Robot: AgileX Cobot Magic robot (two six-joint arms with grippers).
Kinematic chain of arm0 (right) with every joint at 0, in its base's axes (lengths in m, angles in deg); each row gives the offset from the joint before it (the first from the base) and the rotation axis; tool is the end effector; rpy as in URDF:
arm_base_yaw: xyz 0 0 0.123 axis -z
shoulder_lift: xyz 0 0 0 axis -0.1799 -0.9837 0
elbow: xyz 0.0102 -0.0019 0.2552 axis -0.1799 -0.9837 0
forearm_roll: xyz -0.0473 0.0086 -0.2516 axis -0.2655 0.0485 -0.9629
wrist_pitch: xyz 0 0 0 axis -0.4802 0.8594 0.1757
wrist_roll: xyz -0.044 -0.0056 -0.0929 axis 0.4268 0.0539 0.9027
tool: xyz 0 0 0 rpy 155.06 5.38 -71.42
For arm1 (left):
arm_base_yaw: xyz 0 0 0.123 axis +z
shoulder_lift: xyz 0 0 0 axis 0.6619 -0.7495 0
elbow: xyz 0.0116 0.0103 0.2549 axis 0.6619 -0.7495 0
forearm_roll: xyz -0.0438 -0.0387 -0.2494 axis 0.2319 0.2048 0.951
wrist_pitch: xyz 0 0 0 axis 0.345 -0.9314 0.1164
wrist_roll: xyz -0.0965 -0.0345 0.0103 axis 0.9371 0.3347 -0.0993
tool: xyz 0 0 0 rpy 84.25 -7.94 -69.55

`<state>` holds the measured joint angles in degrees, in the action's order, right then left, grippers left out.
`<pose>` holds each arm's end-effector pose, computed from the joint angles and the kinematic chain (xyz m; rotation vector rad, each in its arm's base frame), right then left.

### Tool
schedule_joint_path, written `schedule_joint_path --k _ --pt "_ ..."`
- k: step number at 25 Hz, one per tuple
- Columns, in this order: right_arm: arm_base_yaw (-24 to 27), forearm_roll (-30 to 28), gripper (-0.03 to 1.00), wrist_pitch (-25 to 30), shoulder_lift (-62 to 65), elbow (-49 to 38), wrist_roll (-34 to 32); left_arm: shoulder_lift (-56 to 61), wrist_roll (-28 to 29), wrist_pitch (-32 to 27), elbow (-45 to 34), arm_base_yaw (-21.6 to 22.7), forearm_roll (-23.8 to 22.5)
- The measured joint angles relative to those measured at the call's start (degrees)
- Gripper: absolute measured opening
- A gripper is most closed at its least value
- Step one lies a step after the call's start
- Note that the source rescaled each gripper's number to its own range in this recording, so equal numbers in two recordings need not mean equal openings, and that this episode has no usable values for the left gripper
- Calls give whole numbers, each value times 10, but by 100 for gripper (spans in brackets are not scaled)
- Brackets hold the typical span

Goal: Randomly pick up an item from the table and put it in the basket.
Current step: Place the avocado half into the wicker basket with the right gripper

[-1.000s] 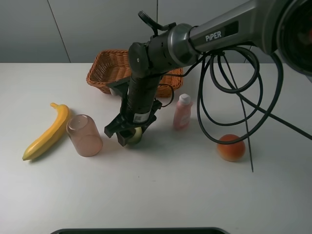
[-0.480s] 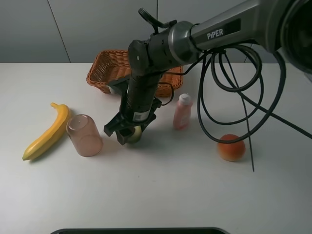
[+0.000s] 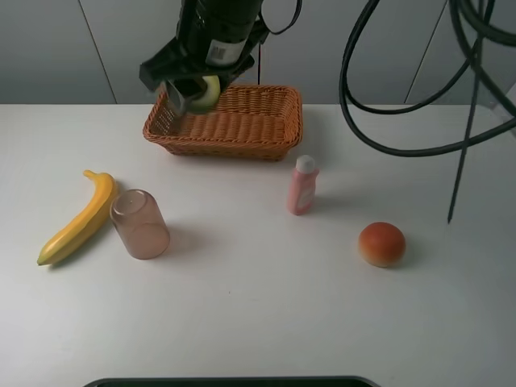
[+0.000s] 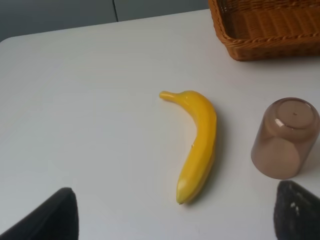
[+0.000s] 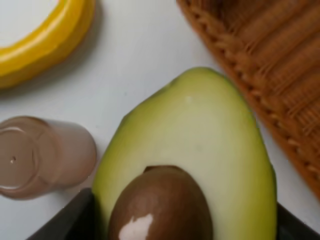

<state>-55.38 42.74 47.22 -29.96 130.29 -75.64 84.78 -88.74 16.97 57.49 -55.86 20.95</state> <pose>0.3071 0.3117 0.2442 -1.0875 2.4918 0.2711 0.0368 -0.0076 0.2751 0.2568 2.0413 -0.1318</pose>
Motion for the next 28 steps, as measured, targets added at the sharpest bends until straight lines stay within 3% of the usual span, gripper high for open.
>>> schedule_joint_path --k 4,7,16,28 --pt "5 -41 2 15 4 76 -1 0 0 0 0 0 0" --pt "25 -54 2 -25 4 97 -2 0 0 0 0 0 0" --pt "78 -58 2 -144 -91 102 6 0 0 0 0 0 0" --pt "84 -43 2 -200 -250 102 9 0 -4 0 0 0 0"
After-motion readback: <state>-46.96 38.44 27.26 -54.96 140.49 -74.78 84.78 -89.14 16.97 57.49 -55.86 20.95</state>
